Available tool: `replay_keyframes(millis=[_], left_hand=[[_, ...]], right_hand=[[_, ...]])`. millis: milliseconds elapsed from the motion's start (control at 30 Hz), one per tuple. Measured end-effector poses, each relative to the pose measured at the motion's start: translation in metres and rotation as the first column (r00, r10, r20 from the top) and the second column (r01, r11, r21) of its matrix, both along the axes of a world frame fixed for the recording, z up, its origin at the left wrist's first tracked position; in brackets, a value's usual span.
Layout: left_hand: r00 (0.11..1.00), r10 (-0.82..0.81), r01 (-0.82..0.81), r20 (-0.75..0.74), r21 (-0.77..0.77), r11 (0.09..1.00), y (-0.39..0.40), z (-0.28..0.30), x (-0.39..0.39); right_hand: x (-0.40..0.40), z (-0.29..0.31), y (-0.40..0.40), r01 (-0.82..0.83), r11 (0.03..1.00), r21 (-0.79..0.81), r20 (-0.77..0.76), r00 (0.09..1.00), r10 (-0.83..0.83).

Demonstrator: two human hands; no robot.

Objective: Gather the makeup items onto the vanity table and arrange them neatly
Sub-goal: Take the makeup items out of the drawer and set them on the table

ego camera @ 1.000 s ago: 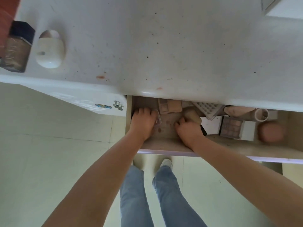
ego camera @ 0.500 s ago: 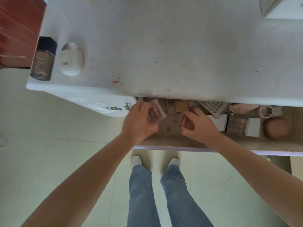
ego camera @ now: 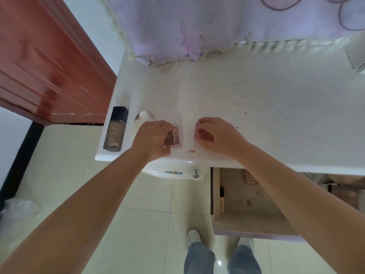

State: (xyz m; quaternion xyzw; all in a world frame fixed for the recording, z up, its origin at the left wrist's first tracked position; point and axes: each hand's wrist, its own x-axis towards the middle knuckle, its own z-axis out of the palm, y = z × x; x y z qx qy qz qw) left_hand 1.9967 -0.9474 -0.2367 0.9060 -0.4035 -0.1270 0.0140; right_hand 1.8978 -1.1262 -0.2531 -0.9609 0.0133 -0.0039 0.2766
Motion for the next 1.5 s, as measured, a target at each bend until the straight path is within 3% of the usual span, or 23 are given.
replay_keyframes(millis=[200,267,333,400,467,533,600,733,867,967,1100,1233,1400,1500], left_hand=[[0.995,-0.1,0.1,0.001,0.081,0.992,0.005,-0.005,0.012],[0.981,-0.153,0.167,0.117,-0.125,0.978,0.009,-0.006,-0.005],[0.946,-0.234,0.308,0.223,-0.402,0.862,0.013,-0.011,-0.039],[0.906,-0.371,0.422,0.201,-0.457,0.783,0.01,-0.024,-0.083],[0.884,-0.458,0.413,-0.094,-0.302,0.859,-0.01,-0.037,-0.125],[0.889,-0.287,0.315,-0.357,0.021,0.949,-0.039,-0.053,-0.158],[0.904,-0.107,0.209,-0.414,0.208,0.955,-0.068,-0.07,-0.18],[0.944,0.072,0.059,-0.322,0.378,0.924,-0.1,-0.098,-0.199],[0.956,0.15,-0.027,-0.252,0.436,0.9,-0.109,-0.12,-0.202],[0.958,0.163,-0.047,-0.237,0.43,0.902,-0.11,-0.122,-0.203],[0.921,0.214,-0.104,-0.326,0.324,0.94,-0.105,-0.113,-0.205],[0.887,0.231,-0.228,-0.399,0.056,0.972,-0.082,-0.094,-0.207],[0.77,0.36,-0.512,-0.527,-0.174,0.841,-0.062,-0.064,-0.195],[0.76,0.327,-0.552,-0.562,-0.294,0.78,-0.058,-0.043,-0.182]], right_hand=[[0.009,-0.01,0.008,-0.009,1.0,-0.016,-0.015,1.0,0.009],[-0.01,-0.011,0.006,0.048,0.997,-0.058,0.086,0.995,-0.043],[-0.046,-0.013,0.008,0.21,0.973,-0.093,0.264,0.948,-0.179],[-0.091,-0.021,0.008,0.293,0.953,-0.072,0.321,0.912,-0.256],[-0.136,-0.033,0.004,0.308,0.949,-0.074,0.143,0.945,-0.295],[-0.166,-0.048,-0.009,0.328,0.937,-0.121,-0.237,0.907,-0.348],[-0.181,-0.065,-0.022,0.298,0.934,-0.2,-0.491,0.794,-0.358],[-0.169,-0.087,-0.036,0.229,0.88,-0.415,-0.456,0.785,-0.419],[-0.149,-0.094,-0.044,0.207,0.889,-0.409,-0.45,0.801,-0.394],[-0.14,-0.095,-0.045,0.28,0.881,-0.38,-0.413,0.801,-0.433],[-0.142,-0.1,-0.047,0.357,0.837,-0.416,-0.405,0.751,-0.521],[-0.15,-0.105,-0.048,0.315,0.863,-0.394,-0.433,0.765,-0.477],[-0.156,-0.101,-0.05,0.289,0.949,-0.128,-0.484,0.817,-0.314],[-0.172,-0.076,-0.04,0.189,0.982,0.018,-0.365,0.916,-0.169]])
